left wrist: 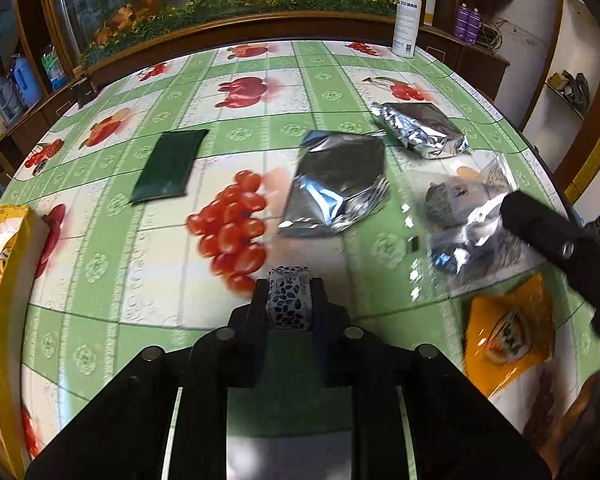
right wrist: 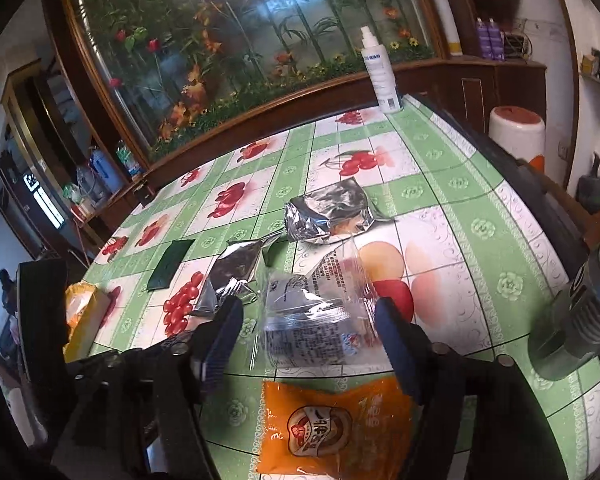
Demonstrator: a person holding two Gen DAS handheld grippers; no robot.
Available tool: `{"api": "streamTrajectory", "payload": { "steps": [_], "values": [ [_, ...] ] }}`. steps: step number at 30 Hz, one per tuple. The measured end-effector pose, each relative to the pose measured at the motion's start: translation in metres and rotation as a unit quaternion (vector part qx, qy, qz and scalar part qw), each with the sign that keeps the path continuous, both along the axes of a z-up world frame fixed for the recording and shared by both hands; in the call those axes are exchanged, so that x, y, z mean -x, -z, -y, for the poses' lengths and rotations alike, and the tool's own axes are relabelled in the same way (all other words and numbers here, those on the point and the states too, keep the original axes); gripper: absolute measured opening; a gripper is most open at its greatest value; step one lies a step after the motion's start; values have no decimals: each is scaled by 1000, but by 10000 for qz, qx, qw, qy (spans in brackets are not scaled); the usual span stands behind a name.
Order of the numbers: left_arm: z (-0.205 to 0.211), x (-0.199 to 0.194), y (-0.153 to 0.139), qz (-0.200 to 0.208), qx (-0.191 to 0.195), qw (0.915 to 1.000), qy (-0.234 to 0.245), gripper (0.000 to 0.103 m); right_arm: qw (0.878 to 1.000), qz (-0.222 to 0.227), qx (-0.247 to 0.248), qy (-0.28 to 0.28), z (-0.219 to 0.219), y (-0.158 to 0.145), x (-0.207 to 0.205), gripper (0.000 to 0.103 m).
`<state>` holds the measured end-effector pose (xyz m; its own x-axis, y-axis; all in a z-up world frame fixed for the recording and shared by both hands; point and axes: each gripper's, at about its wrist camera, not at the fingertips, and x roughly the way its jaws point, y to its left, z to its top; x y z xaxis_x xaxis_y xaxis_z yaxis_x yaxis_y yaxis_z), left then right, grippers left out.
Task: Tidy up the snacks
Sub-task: 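Grasp the clear plastic snack bag with the right tool while the left tool grasps a wrapped candy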
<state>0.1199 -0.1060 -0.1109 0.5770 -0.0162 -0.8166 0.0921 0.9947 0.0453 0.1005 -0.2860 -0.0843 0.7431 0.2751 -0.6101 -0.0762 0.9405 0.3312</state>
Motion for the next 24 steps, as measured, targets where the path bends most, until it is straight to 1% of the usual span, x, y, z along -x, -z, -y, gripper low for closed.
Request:
{"api": "streamTrajectory", "payload": {
  "steps": [2,4,7,10,12,13,14,16,20,22,24],
  "values": [
    [-12,7,0,-9,62,10000,-1,16,9999,-15,98,-48,-2,-2,0,77],
    [-26,13,1,-35,164,9998,-75,16,9998,-60,193,12,-4,-4,-1,87],
    [-43,22,0,-81,339,9993,-167,16,9986,-269,456,-77,-14,1,-12,88],
    [-57,30,0,-139,523,9983,-210,16,9921,-519,1126,-172,-35,8,-27,89],
    [-64,36,0,-157,617,9977,-246,16,9855,-596,1572,-215,-47,16,-35,90],
    [-68,39,0,-160,646,9974,-260,16,9831,-591,1718,-226,-51,19,-37,88],
    [-72,42,0,-154,681,9971,-287,16,9823,-584,1762,-267,-53,21,-37,87],
    [-80,48,-1,-154,769,9964,-324,16,9827,-548,1743,-314,-53,19,-33,77],
    [-98,63,-5,-81,908,9950,-398,16,9874,-478,1465,-357,-49,15,-23,69],
    [-109,69,-9,-21,951,9945,-449,16,9901,-370,1287,-425,-50,11,-12,63],
    [-121,76,-15,74,957,9941,-508,16,9929,-262,1033,-519,-53,4,-2,61]
  ]
}}
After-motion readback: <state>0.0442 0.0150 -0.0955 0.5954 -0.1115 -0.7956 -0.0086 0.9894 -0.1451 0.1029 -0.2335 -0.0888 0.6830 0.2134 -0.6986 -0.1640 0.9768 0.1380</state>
